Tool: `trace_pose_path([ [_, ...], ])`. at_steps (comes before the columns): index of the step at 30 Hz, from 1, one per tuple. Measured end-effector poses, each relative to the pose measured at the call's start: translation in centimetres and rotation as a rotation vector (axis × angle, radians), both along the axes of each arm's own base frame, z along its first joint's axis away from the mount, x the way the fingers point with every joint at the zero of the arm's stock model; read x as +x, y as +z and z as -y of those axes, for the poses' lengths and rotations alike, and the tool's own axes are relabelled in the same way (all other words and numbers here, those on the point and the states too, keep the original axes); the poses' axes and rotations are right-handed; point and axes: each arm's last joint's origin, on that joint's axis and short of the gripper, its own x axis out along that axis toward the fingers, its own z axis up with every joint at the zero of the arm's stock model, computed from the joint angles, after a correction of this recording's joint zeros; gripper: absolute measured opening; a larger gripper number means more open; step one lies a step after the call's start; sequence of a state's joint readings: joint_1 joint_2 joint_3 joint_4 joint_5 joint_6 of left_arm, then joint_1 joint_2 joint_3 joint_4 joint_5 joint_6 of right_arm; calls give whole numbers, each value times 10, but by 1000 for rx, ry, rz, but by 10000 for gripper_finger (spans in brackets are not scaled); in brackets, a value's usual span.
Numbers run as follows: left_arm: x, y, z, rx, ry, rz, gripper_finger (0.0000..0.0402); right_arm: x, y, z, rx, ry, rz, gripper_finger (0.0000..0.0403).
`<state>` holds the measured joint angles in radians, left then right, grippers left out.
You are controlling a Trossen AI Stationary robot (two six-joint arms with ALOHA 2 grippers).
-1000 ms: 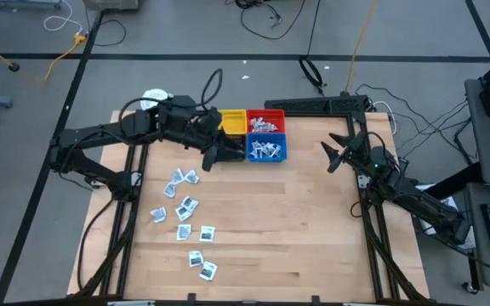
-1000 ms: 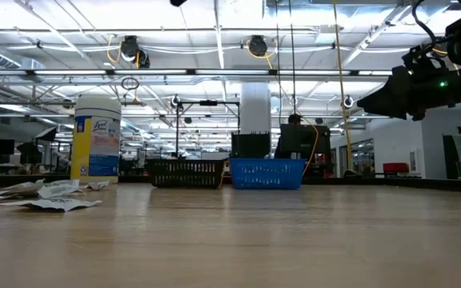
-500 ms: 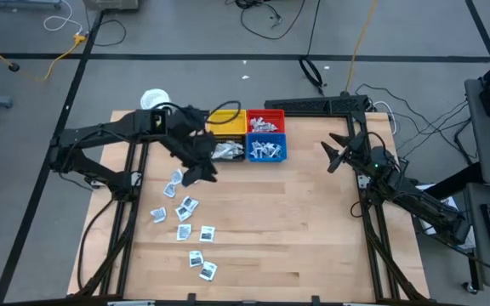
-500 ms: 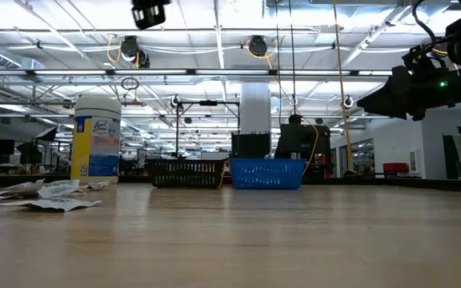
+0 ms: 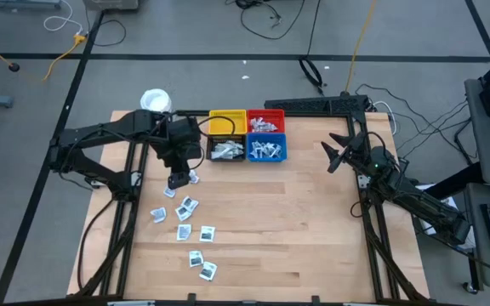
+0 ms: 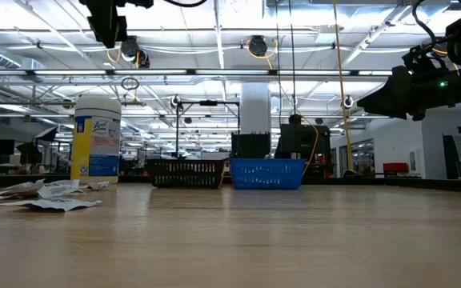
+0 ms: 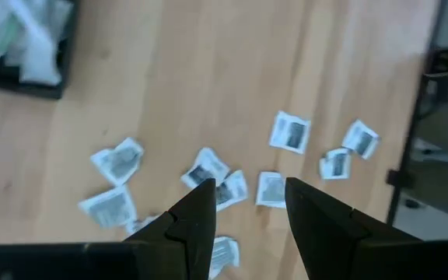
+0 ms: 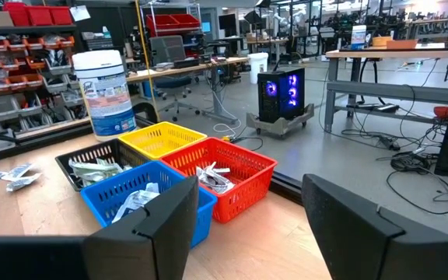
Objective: Pick & Place First Aid Supplies
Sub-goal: Put the gray towelette pack into the yellow basket
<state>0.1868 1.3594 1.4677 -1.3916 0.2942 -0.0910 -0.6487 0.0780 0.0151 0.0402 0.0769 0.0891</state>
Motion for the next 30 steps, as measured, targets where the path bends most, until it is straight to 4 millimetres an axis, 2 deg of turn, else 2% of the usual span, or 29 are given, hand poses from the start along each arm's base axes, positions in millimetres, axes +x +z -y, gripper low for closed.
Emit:
trace_pose_path([
  [8,1,-6,-1,200,126,-109,159,0,0,0,0,0,0,226],
  [12,-4,-7,1,197,123,-163,159,0,0,0,0,0,0,224],
  [15,-1,-14,0,203,146,-191,159,0,0,0,0,0,0,227],
  [18,0,-31,-2,223,191,-233,159,0,0,0,0,0,0,228],
  [22,-2,-64,0,212,239,-330,159,0,0,0,0,0,0,225],
  [30,8,-123,10,204,277,-446,159,0,0,0,0,0,0,228],
])
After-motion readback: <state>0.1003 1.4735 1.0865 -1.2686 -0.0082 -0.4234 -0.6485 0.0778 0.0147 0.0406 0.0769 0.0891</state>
